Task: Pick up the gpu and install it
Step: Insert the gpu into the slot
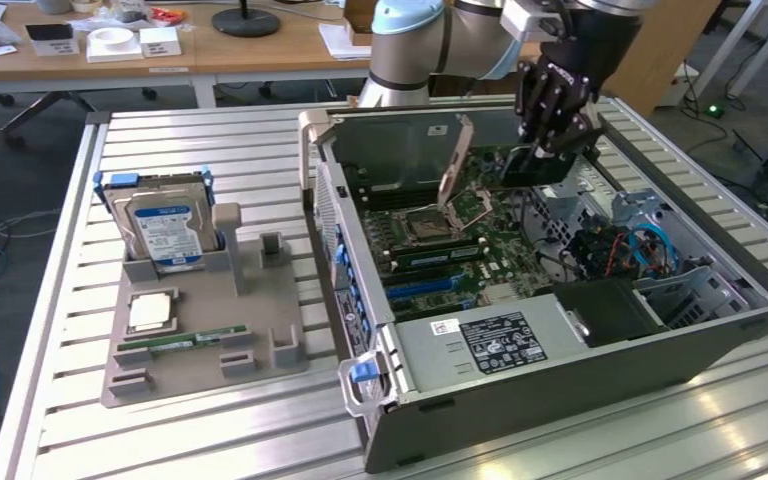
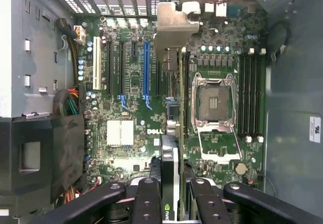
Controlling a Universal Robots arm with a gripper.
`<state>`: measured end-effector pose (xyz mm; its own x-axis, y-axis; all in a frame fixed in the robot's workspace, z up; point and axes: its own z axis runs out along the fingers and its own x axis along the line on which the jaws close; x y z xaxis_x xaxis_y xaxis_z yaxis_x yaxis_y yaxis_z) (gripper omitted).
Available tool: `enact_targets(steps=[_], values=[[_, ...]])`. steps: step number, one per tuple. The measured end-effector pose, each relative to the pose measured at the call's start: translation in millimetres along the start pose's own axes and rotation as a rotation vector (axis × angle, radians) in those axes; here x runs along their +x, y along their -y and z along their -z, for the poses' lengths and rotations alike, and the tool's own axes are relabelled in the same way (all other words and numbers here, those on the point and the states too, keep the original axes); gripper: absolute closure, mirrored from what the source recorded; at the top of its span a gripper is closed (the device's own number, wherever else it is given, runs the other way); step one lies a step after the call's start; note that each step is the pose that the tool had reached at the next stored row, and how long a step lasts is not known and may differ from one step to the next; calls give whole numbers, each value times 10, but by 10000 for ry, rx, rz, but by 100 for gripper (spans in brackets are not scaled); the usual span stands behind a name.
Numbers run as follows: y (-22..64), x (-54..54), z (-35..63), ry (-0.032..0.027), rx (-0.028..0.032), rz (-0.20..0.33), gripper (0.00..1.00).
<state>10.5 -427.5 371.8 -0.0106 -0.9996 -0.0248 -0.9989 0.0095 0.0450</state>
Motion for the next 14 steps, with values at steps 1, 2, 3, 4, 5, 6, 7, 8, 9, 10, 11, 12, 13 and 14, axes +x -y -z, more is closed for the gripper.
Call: enact_targets(steps=[1, 2, 3, 4, 5, 6, 7, 8, 9, 10, 11, 12, 13, 14], values=[[-6, 1, -15, -3, 0, 46, 73], [-12, 1, -30, -5, 1, 95, 73], [-18, 1, -47, -6, 2, 149, 73], [-23, 2, -61, -8, 4, 198, 73], [-29, 2, -73, -10, 5, 243, 73], [-37, 2, -84, -12, 6, 279, 73], [-48, 3, -94, -13, 7, 307, 73], [-60, 3, -102, -14, 7, 324, 73], [-68, 3, -104, -16, 7, 330, 73], [-72, 3, -105, -17, 7, 329, 73], [-72, 3, -105, -17, 7, 331, 73], [-72, 3, -105, -16, 7, 332, 73], [-72, 3, -105, -17, 7, 332, 73], [-74, 3, -107, -16, 7, 330, 73]])
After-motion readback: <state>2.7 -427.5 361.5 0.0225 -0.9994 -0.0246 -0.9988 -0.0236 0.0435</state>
